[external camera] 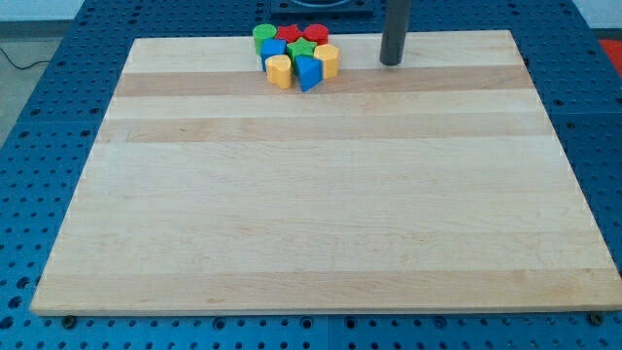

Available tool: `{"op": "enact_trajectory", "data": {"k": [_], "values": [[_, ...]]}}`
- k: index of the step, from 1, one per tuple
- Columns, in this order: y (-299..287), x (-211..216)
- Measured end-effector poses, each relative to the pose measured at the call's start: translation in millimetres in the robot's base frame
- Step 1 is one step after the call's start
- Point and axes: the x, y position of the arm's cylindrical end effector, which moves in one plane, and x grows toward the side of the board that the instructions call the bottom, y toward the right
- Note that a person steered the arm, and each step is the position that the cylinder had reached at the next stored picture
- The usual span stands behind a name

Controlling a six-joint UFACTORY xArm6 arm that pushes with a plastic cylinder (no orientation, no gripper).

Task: Separate the yellow hexagon and blue triangle from a group of blocks

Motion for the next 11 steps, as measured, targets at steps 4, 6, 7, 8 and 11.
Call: {"op": "enact_trajectory", "data": {"k": [4,6,7,8,11], "values": [[-137.1,30.4],[-171.8,83.5],[-176.7,83.6],[-181.0,96.8],[-157.0,88.2]]}}
